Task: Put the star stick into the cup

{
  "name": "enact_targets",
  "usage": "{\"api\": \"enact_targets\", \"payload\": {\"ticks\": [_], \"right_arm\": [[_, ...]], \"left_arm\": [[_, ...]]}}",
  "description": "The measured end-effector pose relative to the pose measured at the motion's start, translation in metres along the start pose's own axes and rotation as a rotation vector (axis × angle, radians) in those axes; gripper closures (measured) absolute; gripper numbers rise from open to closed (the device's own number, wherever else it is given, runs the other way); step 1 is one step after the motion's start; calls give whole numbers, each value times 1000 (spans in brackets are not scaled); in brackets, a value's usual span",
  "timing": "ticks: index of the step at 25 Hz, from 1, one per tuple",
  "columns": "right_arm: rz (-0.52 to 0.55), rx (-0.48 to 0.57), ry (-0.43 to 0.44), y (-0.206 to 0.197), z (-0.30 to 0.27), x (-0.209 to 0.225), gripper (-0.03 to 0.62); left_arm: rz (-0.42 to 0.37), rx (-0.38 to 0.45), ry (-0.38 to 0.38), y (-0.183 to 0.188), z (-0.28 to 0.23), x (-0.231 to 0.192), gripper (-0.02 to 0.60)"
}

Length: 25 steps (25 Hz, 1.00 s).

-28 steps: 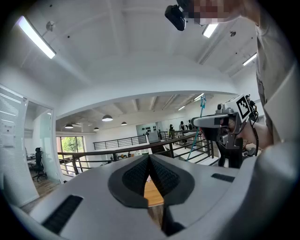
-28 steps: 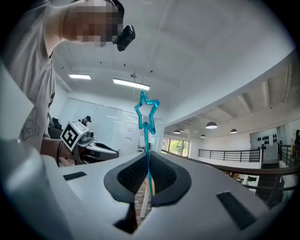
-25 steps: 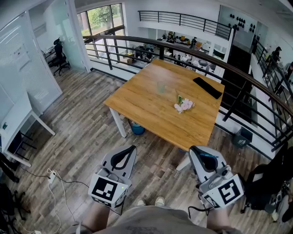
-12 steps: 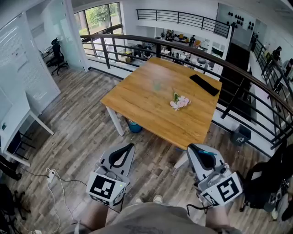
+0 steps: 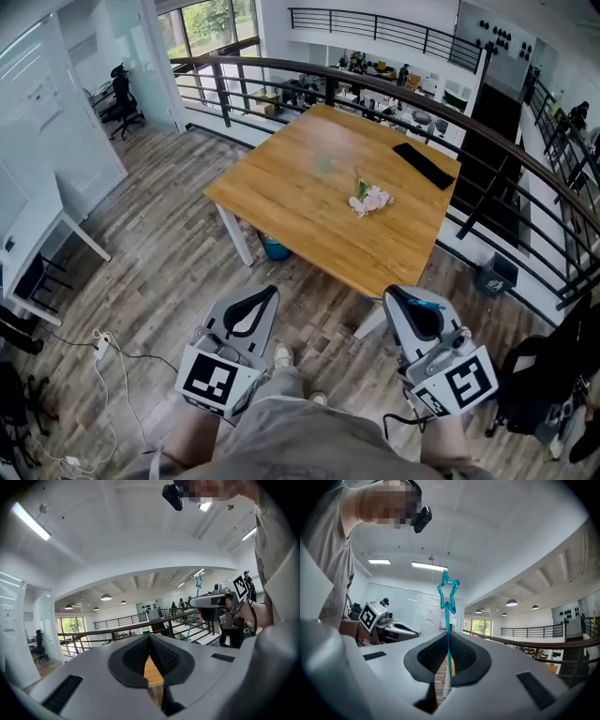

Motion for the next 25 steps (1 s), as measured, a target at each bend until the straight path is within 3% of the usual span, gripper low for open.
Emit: {"api": "enact_targets", "payload": {"ticks": [5,11,19,25], "right_arm": [[5,13,-2,-12,-14,15,557],[-18,-2,4,-29,-42,34,557],[-33,-40,-2,-48,-109,74,557],[-51,-71,-28,-55,-176,108,557]], "left_arm": [[-17,-3,26,-15,-18,-10,565],[5,7,3,-22,-49,-26,565],[-8,8,21,-33,-102,-94,565],[13,-14,-18,-32,-155,-155,565]]}}
Point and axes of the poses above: the fingertips, and each gripper's own axes: z backward along the fingers, x to its right, y out of its top, the point moved 7 cm from there along z, backward along the fingers, and after that the axes turned 1 degree about z, right-handed, at the moved point
